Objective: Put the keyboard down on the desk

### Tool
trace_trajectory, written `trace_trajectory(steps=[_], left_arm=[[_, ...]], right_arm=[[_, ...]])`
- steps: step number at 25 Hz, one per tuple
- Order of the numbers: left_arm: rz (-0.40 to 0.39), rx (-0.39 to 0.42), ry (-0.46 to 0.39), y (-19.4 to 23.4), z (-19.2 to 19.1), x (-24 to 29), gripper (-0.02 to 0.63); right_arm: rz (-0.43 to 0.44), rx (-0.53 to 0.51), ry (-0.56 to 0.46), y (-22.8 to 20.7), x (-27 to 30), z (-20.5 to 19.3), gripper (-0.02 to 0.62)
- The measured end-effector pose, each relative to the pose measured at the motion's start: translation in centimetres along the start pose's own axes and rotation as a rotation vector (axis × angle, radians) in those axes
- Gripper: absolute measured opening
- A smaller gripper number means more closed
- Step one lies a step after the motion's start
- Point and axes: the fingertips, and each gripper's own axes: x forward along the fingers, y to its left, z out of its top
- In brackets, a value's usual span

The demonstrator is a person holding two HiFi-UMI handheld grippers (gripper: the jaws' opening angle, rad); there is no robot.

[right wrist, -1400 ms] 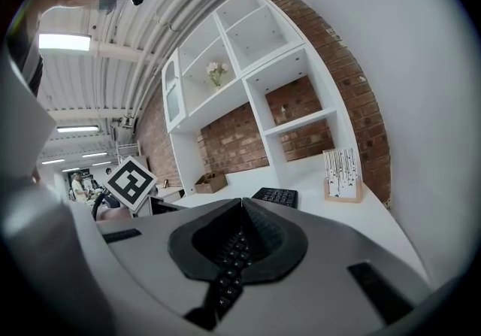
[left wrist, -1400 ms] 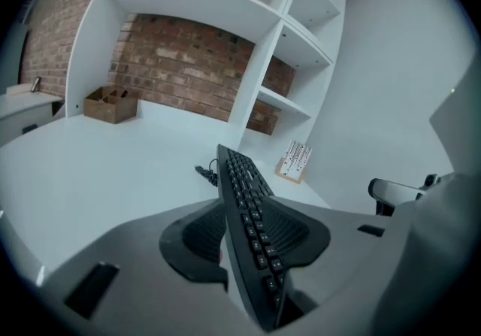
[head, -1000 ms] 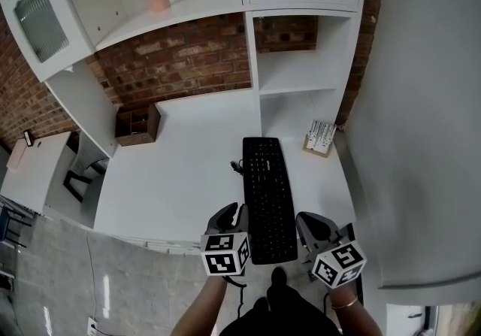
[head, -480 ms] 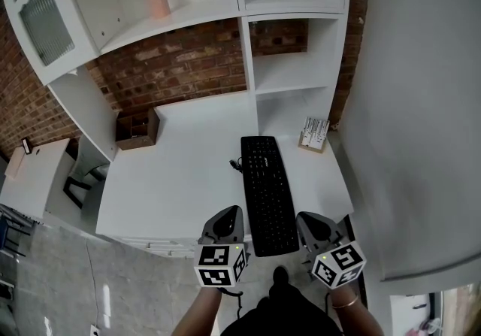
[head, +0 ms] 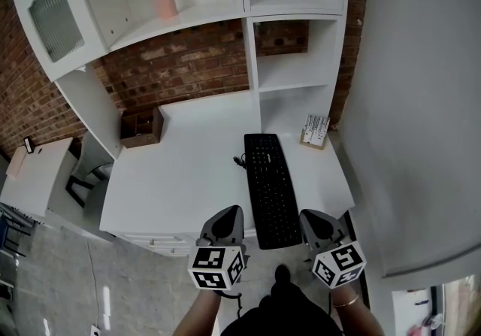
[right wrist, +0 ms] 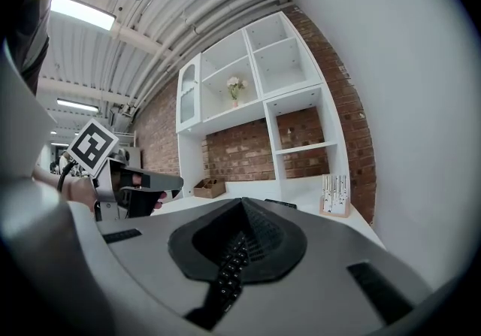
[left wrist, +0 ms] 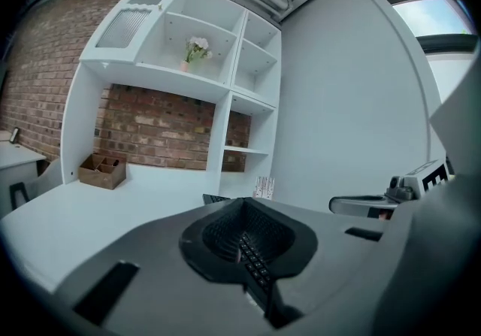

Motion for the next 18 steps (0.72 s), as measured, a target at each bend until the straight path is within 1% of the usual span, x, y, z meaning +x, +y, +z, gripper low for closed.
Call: trace_trajectory(steps=[4, 18], left_arm=[[-0.013, -0.014, -0.01, -0.2, 0.0, -0.9, 0.009], [-0.035, 0.003, -0.009, -1.1, -0.1, -3.6, 0.009]], right_arm=[[-0.015, 0.0, -0.008, 0.3, -0.6, -0.1, 0.005], [-0.046, -0.012, -0.018, 1.7, -2.8, 0.1, 0.005]])
